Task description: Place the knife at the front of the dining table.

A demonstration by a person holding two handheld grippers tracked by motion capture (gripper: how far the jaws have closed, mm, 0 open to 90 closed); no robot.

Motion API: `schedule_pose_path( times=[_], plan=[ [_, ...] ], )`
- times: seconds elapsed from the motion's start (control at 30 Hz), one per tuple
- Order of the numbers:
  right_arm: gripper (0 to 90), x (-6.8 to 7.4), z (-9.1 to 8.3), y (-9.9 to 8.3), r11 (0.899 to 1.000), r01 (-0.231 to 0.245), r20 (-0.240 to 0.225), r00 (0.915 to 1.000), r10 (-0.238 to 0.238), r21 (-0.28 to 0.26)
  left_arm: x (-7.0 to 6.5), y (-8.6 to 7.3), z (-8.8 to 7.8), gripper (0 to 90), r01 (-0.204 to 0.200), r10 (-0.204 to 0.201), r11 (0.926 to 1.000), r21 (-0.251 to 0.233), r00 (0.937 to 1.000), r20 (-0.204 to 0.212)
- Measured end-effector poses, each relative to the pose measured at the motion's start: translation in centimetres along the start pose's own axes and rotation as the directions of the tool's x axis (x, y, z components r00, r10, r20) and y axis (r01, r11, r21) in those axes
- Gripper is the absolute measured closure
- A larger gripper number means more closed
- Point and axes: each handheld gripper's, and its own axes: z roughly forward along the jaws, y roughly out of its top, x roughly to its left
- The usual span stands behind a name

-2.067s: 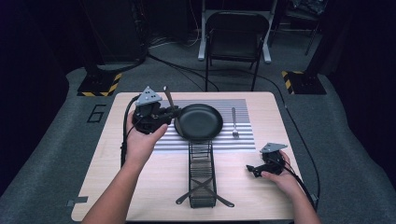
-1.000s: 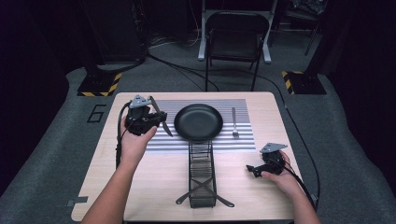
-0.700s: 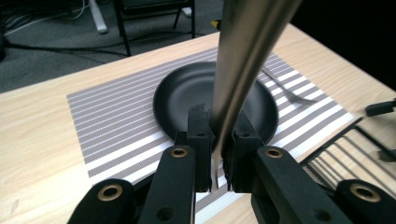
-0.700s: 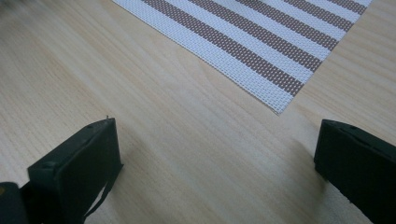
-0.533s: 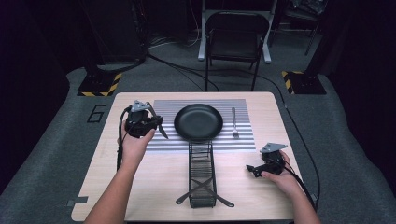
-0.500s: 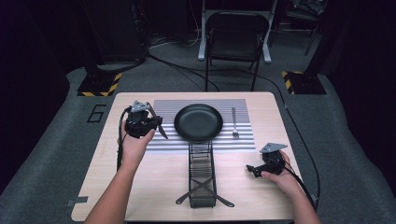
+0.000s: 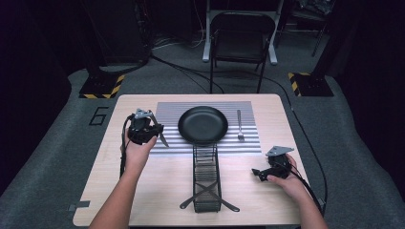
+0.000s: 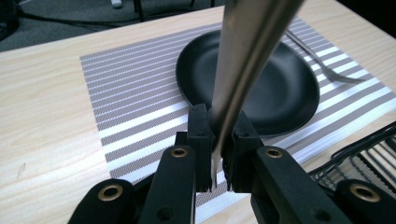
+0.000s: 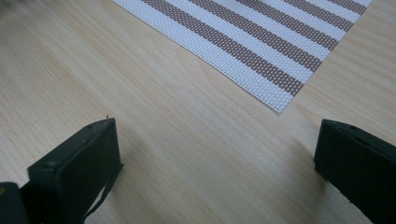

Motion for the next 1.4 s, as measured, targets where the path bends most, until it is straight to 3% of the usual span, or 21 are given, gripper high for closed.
schedule_pose_path(
  times=[0.27,0.47,0.63,0.7,0.73,1.0,1.23,1.4],
  plan=[
    [0.0,0.0,0.0,0.0,1.000,0.000,0.000,1.0000,0.000,0.000,0.9,-0.5,0.9,82.2,0.025,-0.024,0.9995,0.017,0.9997,-0.009],
    [0.0,0.0,0.0,0.0,1.000,0.000,0.000,1.0000,0.000,0.000,1.3,-0.6,1.5,82.2,0.010,-0.009,0.9985,0.053,0.9999,-0.008],
    [0.0,0.0,0.0,0.0,1.000,0.000,0.000,1.0000,0.000,0.000,1.7,-0.6,1.8,82.0,0.021,-0.020,0.9986,0.048,0.9996,-0.019],
    [0.0,0.0,0.0,0.0,1.000,-0.001,0.000,1.0000,0.001,0.001,1.8,-0.5,2.0,81.8,0.043,-0.041,0.9982,0.041,0.9986,-0.032],
    [0.0,0.0,0.0,0.0,1.000,0.000,0.000,1.0000,0.000,0.001,1.9,-0.4,2.0,81.6,0.028,-0.026,0.9983,0.050,0.9990,-0.036],
    [0.0,0.0,0.0,0.0,1.000,0.000,0.000,1.0000,0.000,0.000,2.7,-0.2,3.4,80.6,0.102,-0.103,0.9946,-0.015,0.9925,-0.066],
    [0.0,0.0,0.0,0.0,1.000,-0.001,0.000,1.0000,0.001,0.000,3.0,-0.2,4.5,80.7,0.151,-0.156,0.9865,-0.062,0.9854,-0.068],
    [0.0,0.0,0.0,0.0,1.000,0.000,0.000,1.0000,0.000,0.000,3.0,0.0,5.9,81.4,0.193,-0.200,0.9759,-0.101,0.9784,-0.054]
  ],
)
